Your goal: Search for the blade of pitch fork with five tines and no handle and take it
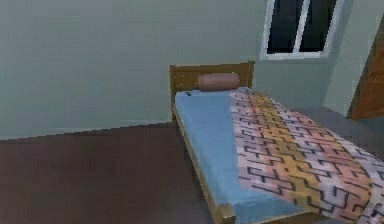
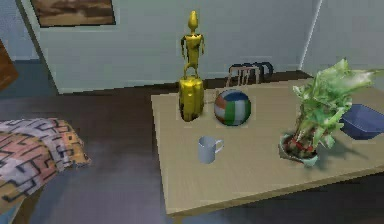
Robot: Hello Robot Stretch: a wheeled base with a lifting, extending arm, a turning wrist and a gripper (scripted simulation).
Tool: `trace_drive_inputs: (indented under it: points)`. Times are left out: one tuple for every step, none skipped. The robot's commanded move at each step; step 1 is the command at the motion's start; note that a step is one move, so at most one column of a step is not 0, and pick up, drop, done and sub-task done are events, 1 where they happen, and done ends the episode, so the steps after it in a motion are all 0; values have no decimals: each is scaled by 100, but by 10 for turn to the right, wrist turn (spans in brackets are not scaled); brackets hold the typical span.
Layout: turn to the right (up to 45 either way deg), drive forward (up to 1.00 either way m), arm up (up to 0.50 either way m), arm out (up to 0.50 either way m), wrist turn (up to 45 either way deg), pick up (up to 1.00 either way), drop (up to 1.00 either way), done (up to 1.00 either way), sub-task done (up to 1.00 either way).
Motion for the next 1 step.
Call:
trace_drive_inputs:
  points:
    - [210,0,0,0,0,0,0,0,0]
